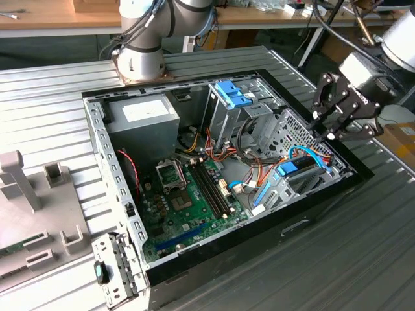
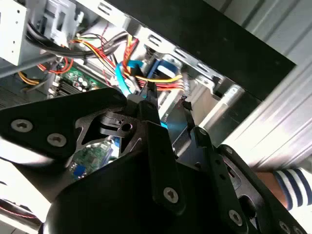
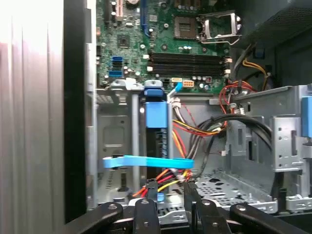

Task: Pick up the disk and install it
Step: 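Insert the first disk wire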

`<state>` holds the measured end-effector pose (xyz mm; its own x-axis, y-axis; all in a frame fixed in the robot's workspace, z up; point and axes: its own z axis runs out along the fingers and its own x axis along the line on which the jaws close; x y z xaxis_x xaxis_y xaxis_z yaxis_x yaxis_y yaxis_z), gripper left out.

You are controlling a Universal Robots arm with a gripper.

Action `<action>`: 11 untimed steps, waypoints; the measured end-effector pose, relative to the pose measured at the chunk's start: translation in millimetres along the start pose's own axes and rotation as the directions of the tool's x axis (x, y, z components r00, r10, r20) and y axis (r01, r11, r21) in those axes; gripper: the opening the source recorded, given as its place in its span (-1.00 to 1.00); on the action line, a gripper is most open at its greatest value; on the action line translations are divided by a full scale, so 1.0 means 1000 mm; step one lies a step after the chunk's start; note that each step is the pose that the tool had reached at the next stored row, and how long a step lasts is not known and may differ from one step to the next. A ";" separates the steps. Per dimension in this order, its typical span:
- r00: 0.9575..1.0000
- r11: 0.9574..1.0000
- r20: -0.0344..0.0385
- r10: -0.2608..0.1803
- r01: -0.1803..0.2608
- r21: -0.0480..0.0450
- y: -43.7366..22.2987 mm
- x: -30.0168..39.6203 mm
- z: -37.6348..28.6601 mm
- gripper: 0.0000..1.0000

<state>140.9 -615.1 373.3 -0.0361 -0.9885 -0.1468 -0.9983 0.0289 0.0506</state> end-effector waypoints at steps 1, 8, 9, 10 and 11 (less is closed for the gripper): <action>1.000 1.000 0.000 -0.009 0.009 0.000 -0.0003 0.0141 -0.0022 -0.29; 1.000 1.000 -0.001 -0.015 0.015 0.005 0.0070 0.0178 -0.0024 -0.29; 1.000 1.000 -0.002 -0.025 0.025 0.004 0.0066 0.0186 -0.0020 -0.29; 0.998 0.998 -0.004 -0.057 0.057 -0.001 0.0044 0.0189 -0.0005 -0.29; 0.997 0.997 -0.006 -0.078 0.078 -0.004 0.0034 0.0189 -0.0001 -0.29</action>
<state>136.8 -633.7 370.8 0.0422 -0.9886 -0.1449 -0.9979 -0.0489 0.0431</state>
